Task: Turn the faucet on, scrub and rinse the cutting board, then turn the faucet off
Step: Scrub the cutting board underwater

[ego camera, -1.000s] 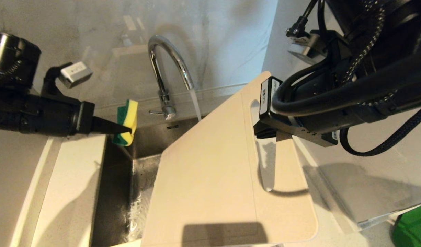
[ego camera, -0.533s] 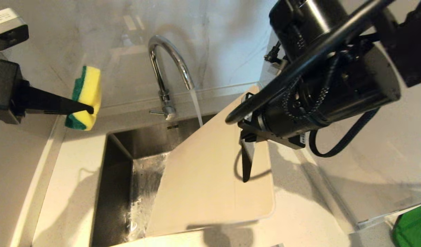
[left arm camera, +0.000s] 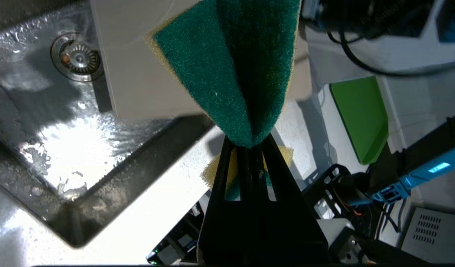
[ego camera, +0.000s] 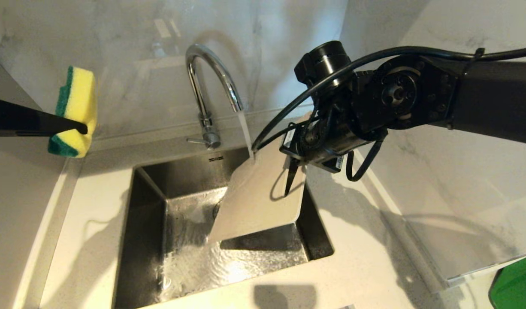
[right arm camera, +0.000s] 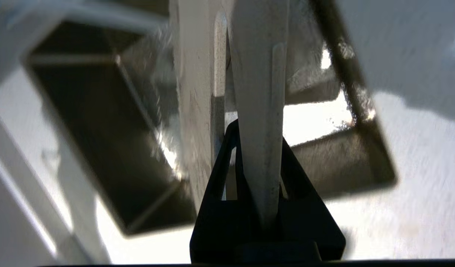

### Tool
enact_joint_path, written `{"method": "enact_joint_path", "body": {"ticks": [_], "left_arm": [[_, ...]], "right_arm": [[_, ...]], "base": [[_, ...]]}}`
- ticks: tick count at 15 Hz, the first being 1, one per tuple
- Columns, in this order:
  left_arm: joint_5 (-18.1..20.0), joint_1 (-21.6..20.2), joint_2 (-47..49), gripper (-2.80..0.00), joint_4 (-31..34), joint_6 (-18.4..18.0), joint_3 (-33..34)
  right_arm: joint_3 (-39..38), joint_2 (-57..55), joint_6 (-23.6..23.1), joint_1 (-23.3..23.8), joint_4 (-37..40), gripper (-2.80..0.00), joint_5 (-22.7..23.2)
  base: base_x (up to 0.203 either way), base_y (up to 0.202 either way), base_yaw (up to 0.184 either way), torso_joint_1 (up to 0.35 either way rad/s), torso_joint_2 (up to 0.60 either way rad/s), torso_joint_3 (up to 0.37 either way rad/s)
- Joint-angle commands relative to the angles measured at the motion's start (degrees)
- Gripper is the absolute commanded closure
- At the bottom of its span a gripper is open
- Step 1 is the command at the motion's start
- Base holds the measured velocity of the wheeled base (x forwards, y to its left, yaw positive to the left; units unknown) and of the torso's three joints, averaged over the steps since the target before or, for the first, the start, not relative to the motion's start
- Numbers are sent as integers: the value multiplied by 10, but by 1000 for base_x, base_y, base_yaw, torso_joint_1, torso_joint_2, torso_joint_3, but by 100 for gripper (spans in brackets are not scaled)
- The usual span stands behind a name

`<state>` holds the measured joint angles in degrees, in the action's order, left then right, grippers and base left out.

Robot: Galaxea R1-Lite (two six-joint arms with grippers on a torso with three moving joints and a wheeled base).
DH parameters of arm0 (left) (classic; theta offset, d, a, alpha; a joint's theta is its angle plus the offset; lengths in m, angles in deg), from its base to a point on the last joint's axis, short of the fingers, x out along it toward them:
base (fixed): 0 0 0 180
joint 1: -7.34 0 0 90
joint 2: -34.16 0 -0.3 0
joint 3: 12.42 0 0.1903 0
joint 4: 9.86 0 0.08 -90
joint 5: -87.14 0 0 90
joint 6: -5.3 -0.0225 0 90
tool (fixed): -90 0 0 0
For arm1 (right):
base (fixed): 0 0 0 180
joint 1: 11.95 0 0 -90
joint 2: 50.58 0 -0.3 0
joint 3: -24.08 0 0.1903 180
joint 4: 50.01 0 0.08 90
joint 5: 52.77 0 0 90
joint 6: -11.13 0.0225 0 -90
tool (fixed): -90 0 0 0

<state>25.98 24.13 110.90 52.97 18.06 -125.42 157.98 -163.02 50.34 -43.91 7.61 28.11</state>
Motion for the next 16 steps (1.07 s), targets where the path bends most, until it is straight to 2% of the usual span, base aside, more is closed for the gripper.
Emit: {"method": "enact_joint_path", "body": {"ticks": [1,5,13,15,16], "left_arm": [[2,0,-21,0,11,1,10],[3,1,-36,0,11,1,41],[6,1,-40,0,9,0,71],[6,1,-40,0,9,0,71],[7,1,-41,0,9,0,70]], "right_arm": [[14,-29,-8,28,-6,0,0],[14,-26,-6,48,-19,0,0],[14,-11,-7,50,-20,0,1],[14,5,3,50,-46,0,15],[14,11,20,52,-66,0,38]], "base": [[0,0,0,0,0,0],[0,0,0,0,0,0],[0,0,0,0,0,0],[0,0,0,0,0,0],[0,0,0,0,0,0]]}}
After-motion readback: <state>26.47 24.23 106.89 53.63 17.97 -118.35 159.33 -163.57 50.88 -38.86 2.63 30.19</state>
